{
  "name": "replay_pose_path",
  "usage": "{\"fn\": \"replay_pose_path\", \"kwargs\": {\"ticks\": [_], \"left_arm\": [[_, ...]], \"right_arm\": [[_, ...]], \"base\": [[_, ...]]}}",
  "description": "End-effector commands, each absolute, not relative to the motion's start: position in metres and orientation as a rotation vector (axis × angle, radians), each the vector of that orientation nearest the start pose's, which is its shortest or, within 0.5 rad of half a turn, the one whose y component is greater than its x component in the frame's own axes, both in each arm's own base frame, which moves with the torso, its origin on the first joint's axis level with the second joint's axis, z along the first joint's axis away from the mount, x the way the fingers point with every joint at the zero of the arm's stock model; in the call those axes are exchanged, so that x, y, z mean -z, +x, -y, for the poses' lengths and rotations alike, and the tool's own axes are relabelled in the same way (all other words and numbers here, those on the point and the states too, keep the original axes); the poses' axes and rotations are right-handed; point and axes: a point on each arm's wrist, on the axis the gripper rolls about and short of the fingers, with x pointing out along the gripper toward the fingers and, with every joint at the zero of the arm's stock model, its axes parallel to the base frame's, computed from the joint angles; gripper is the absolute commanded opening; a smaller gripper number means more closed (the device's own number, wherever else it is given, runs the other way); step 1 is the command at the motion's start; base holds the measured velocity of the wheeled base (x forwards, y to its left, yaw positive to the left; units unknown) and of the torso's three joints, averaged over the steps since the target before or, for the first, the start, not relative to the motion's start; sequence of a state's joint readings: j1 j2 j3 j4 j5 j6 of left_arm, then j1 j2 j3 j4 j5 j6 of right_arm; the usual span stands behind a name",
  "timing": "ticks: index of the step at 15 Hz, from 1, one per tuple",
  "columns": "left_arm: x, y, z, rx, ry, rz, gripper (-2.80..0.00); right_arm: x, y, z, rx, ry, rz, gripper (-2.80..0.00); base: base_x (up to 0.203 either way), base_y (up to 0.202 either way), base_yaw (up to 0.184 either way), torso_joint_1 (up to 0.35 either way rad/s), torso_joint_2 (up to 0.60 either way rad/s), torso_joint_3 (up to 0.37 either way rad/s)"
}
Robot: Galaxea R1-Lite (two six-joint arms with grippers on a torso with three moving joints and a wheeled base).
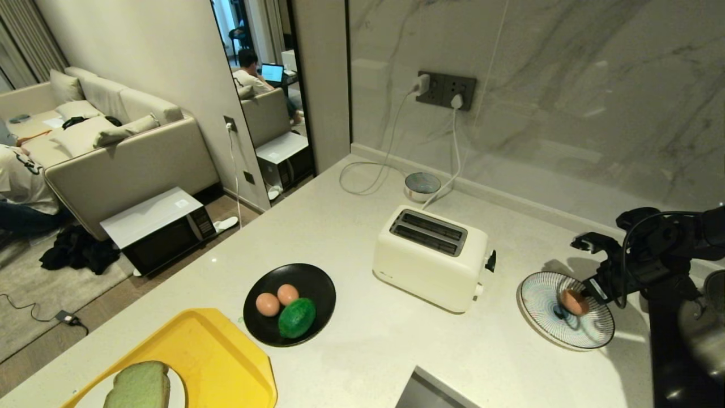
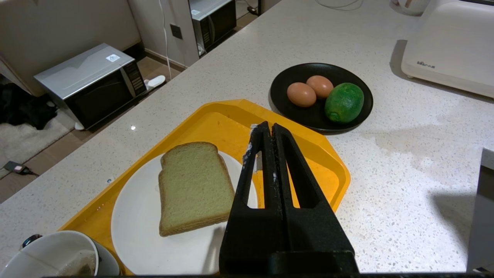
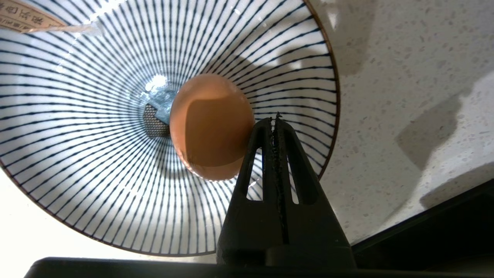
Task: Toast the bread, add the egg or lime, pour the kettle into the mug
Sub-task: Pick up the egg
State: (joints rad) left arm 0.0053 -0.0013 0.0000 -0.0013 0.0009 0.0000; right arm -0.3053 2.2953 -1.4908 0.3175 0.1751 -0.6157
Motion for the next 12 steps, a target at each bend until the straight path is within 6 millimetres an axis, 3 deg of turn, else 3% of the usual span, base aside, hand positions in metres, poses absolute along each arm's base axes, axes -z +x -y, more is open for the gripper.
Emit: {"fn": "replay_pose_path", "kwargs": {"ticks": [1,12], "left_arm": [[-0.0756,-0.0229,0.0001,-0.008,0.0,0.003,-2.8],[-0.0756,-0.0229,0.0001,-0.008,-0.002,0.003,-2.8]], "right_arm": [[-0.0591,0.3991,0.1196,-0.229,-0.289,-1.08,-2.8],[-0.064,0.3962,0.1121,-0.242,-0.298,-1.075,-2.8]], "base": [[0.0,0.0,0.0,0.0,0.0,0.0],[0.0,0.0,0.0,0.0,0.0,0.0]]}}
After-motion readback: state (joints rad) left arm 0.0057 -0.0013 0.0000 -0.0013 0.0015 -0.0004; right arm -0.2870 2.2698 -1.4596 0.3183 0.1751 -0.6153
